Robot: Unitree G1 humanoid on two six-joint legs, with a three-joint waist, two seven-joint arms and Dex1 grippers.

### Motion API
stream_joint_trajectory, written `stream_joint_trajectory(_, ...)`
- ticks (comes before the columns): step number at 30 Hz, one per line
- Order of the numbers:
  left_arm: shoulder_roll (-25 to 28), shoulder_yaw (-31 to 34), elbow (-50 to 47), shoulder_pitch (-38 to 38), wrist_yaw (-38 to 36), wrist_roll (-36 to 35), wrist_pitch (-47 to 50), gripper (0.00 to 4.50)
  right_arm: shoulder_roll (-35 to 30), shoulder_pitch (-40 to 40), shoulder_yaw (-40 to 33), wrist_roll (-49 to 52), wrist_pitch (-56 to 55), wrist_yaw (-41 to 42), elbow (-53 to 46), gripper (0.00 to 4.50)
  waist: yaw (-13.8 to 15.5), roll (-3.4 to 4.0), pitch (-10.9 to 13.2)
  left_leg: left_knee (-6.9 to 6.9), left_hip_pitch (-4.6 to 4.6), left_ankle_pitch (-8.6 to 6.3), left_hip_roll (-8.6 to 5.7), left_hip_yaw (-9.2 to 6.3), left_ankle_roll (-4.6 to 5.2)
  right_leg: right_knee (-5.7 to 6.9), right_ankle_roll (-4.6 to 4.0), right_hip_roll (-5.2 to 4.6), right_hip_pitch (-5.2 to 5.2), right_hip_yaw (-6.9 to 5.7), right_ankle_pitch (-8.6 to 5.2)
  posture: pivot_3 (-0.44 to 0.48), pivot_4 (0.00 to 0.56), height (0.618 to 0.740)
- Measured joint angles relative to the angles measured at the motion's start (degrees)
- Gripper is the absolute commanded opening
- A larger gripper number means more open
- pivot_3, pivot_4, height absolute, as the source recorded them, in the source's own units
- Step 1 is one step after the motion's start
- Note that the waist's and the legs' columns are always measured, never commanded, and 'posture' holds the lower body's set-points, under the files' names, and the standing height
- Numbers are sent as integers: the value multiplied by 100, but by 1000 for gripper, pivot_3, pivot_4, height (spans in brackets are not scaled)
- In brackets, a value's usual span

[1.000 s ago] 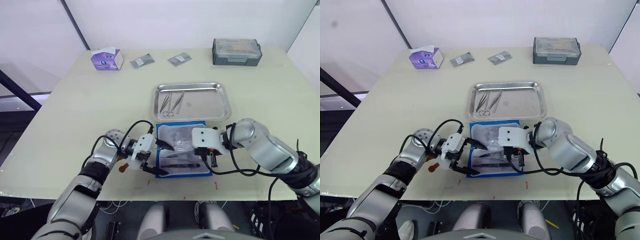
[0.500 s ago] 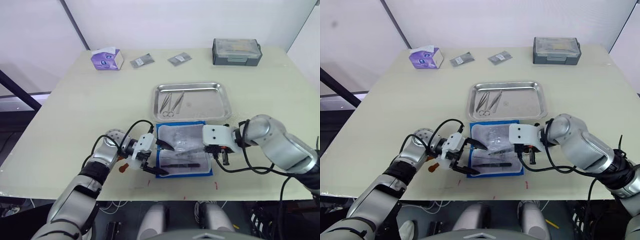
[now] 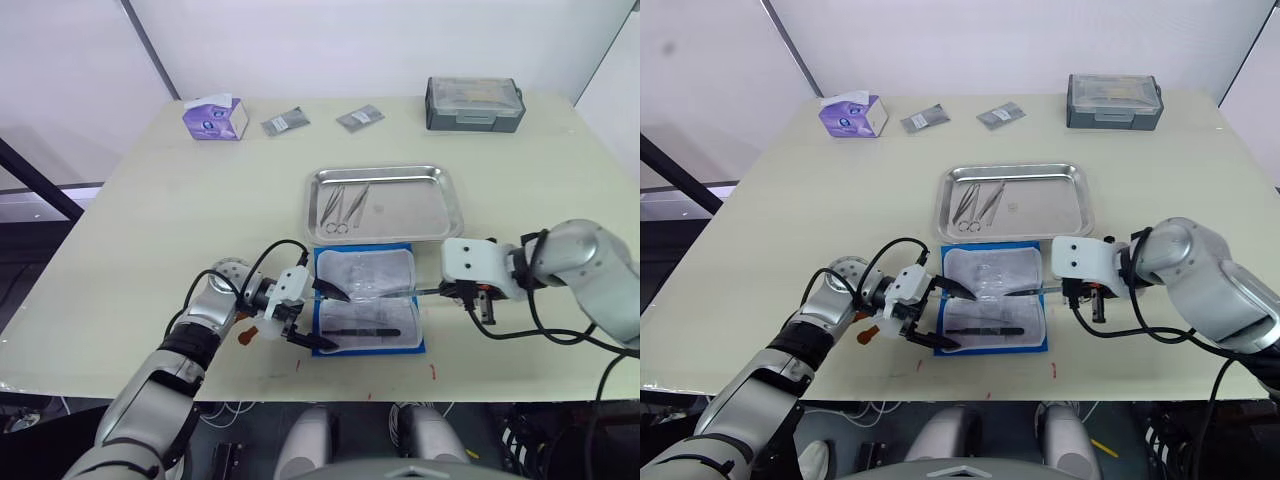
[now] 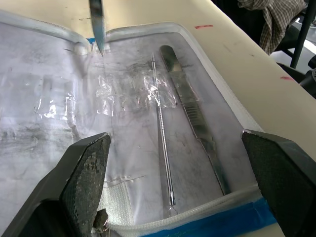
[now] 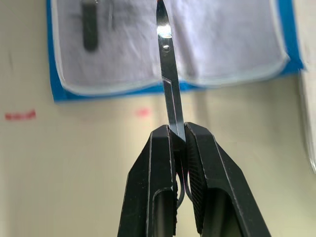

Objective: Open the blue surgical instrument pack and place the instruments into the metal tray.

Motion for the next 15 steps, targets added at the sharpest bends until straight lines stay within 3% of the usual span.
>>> stream_joint_trajectory(7, -14, 0, 1, 7, 0, 0, 8, 4500, 93, 406, -653, 230, -315, -196, 226, 55, -13, -16, 11, 0, 1, 0, 0, 2, 0, 1, 0, -1, 1, 6, 0, 0, 150, 734)
stream_joint_trajectory(8, -5, 3, 0, 21, 0, -3, 7, 4500, 246, 350, -741, 300, -230, -277, 320, 55, -14, -19, 10, -1, 4, 0, 0, 2, 1, 1, 0, -1, 2, 6, 0, 0, 150, 734)
stream_joint_trajectory(9, 6, 9, -3, 22, -1, -8, 11, 4500, 879, 51, -974, 442, 24, -568, 644, 55, -51, -29, 11, -1, 10, 0, 2, 2, 1, 3, -2, 3, 8, 7, 1, 0, 150, 734)
stream_joint_trajectory(15, -141, 1, -40, 48, -1, 10, 19, 4500, 1971, -657, -1104, 541, 413, -1431, 1331, 55, -30, -5, 0, -4, 2, 0, -5, -3, 2, 2, -2, 2, 5, 6, 0, 0, 150, 734)
